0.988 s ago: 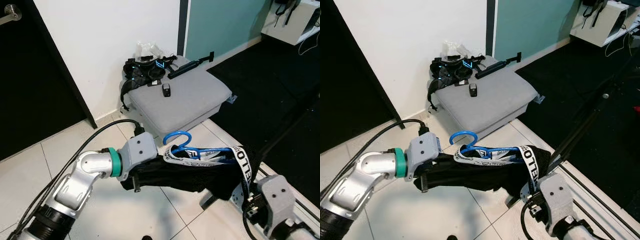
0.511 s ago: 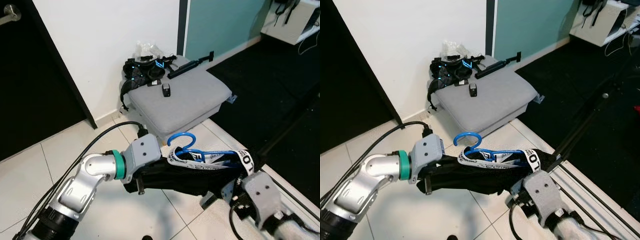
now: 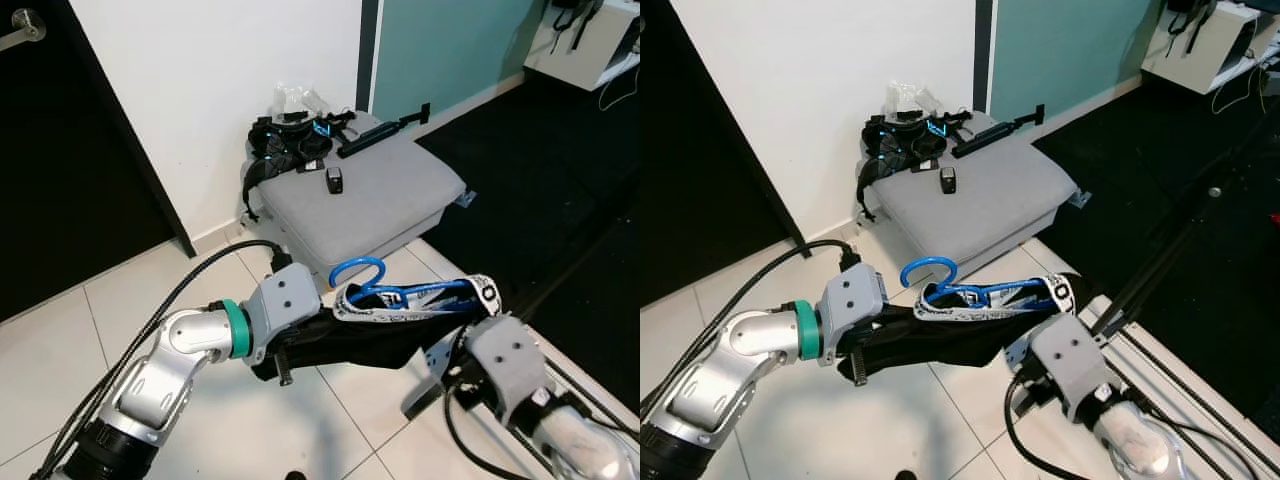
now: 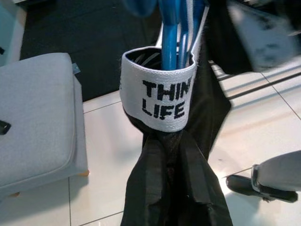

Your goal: Hang hanger

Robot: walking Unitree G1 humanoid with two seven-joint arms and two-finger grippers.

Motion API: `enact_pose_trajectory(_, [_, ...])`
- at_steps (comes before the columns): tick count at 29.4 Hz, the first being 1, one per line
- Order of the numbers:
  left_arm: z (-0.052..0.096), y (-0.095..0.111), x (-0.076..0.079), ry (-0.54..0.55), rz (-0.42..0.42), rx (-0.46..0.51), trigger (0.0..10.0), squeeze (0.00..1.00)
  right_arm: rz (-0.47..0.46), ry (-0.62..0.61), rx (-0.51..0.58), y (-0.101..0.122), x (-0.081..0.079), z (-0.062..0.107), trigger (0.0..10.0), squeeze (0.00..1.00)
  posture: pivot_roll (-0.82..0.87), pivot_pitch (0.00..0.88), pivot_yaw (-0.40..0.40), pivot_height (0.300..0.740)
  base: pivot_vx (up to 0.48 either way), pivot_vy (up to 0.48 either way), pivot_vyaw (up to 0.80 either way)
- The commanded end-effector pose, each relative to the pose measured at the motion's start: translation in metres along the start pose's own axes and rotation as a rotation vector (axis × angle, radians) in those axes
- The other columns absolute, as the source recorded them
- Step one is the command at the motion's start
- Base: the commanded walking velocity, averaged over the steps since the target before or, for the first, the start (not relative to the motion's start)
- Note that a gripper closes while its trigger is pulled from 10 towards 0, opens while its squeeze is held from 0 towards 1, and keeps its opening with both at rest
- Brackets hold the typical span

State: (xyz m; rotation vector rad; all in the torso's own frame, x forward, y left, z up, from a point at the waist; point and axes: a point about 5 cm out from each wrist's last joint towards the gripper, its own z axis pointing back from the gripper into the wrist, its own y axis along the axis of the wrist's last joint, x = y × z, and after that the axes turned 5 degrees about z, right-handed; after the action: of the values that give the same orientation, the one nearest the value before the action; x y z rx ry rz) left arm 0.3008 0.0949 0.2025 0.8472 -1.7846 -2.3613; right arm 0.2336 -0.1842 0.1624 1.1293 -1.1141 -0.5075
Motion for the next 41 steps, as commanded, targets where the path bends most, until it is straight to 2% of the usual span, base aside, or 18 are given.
enact_pose_trajectory(1, [-0.006, 0.0, 0.009, -0.035, 0.011, 0.014, 10.0, 0.0, -0.054, 0.108, 0.07, 0.012, -0.016, -0.001, 10.0, 1.0, -0.33, 0.213, 0.157, 0.74, 0.0, 0.0, 0.0])
enact_pose_trajectory(2, [-0.007, -0.001, 0.008, -0.029, 0.014, 0.011, 10.0, 0.0, -0.08, 0.1, 0.084, 0.016, -0.016, 0.002, 10.0, 1.0, -0.33, 0.215, 0.157, 0.74, 0.0, 0.0, 0.0])
enact_pose_trajectory(3, [-0.009, -0.003, 0.008, -0.02, 0.018, 0.002, 10.0, 0.0, -0.052, 0.038, 0.076, 0.018, -0.008, 0.007, 10.0, 0.0, -0.34, 0.217, 0.162, 0.74, 0.0, 0.0, 0.0])
enact_pose_trajectory(6, [-0.011, -0.005, 0.007, -0.01, 0.022, -0.007, 10.0, 0.0, -0.001, -0.041, 0.061, 0.017, 0.002, 0.012, 10.0, 0.0, -0.34, 0.217, 0.162, 0.74, 0.0, 0.0, 0.0])
enact_pose_trajectory(10, [-0.014, -0.005, 0.007, -0.007, 0.029, -0.006, 10.0, 0.0, -0.044, -0.13, 0.075, 0.018, 0.008, 0.017, 10.0, 0.0, -0.36, 0.221, 0.171, 0.74, 0.0, 0.0, 0.0])
enact_pose_trajectory(13, [-0.015, -0.005, 0.007, -0.007, 0.03, -0.006, 10.0, 0.0, -0.06, -0.136, 0.076, 0.018, 0.008, 0.018, 10.0, 0.0, -0.36, 0.221, 0.171, 0.74, 0.0, 0.0, 0.0])
enact_pose_trajectory(14, [-0.014, -0.004, 0.007, -0.011, 0.027, -0.008, 10.0, 0.0, -0.068, -0.128, 0.074, 0.019, 0.005, 0.019, 10.0, 1.0, -0.35, 0.228, 0.185, 0.74, 0.0, 0.0, 0.0])
enact_pose_trajectory(21, [-0.013, -0.005, 0.006, -0.015, 0.024, -0.015, 10.0, 0.0, -0.074, -0.14, 0.074, 0.02, 0.007, 0.022, 10.0, 1.0, -0.35, 0.228, 0.185, 0.74, 0.0, 0.0, 0.0])
enact_pose_trajectory(24, [-0.011, -0.006, 0.006, -0.017, 0.024, -0.021, 10.0, 0.0, -0.006, -0.157, 0.029, 0.017, 0.015, 0.025, 10.0, 1.0, -0.35, 0.228, 0.185, 0.74, 0.0, 0.0, 0.0])
enact_pose_trajectory(25, [-0.011, -0.007, 0.006, -0.017, 0.023, -0.023, 10.0, 0.0, 0.093, -0.161, -0.023, 0.014, 0.021, 0.027, 10.0, 0.0, -0.34, 0.232, 0.194, 0.74, 0.0, 0.0, 0.0])
enact_pose_trajectory(26, [-0.011, -0.007, 0.006, -0.017, 0.023, -0.023, 10.0, 0.0, 0.093, -0.161, -0.023, 0.014, 0.021, 0.027, 10.0, 0.0, -0.34, 0.232, 0.194, 0.74, 0.0, 0.0, 0.0])
enact_pose_trajectory(27, [-0.01, -0.007, 0.006, -0.018, 0.024, -0.025, 10.0, 0.0, 0.194, -0.172, -0.083, 0.01, 0.029, 0.028, 10.0, 0.0, -0.34, 0.232, 0.192, 0.74, 0.0, 0.0, 0.0])
enact_pose_trajectory(28, [-0.01, -0.007, 0.006, -0.018, 0.024, -0.025, 10.0, 0.0, 0.194, -0.172, -0.083, 0.01, 0.029, 0.028, 10.0, 0.0, -0.34, 0.232, 0.192, 0.74, 0.0, 0.0, 0.0])
enact_pose_trajectory(29, [-0.01, -0.007, 0.006, -0.018, 0.024, -0.026, 10.0, 0.0, 0.256, -0.219, -0.118, 0.009, 0.039, 0.03, 10.0, 0.0, -0.34, 0.232, 0.192, 0.74, 0.0, 0.0, 0.0])
enact_pose_trajectory(30, [-0.01, -0.007, 0.006, -0.018, 0.024, -0.026, 10.0, 0.0, 0.256, -0.219, -0.118, 0.009, 0.039, 0.03, 10.0, 0.0, -0.34, 0.232, 0.192, 0.74, 0.0, 0.0, 0.0])
enact_pose_trajectory(31, [-0.01, -0.008, 0.006, -0.019, 0.025, -0.028, 10.0, 0.0, 0.27, -0.268, -0.13, 0.008, 0.047, 0.031, 7.6, 0.0, -0.34, 0.232, 0.192, 0.74, 0.0, 0.0, 0.0])
enact_pose_trajectory(32, [-0.011, -0.008, 0.006, -0.019, 0.026, -0.028, 10.0, 0.0, 0.261, -0.294, -0.121, 0.009, 0.05, 0.03, 0.0, 0.0, -0.34, 0.231, 0.19, 0.74, 0.0, 0.0, 0.0])
enact_pose_trajectory(41, [-0.01, -0.008, 0.006, -0.017, 0.026, -0.03, 10.0, 0.0, 0.226, -0.335, -0.077, 0.013, 0.051, 0.028, 0.0, 0.0, -0.34, 0.232, 0.192, 0.74, 0.0, 0.0, 0.0])
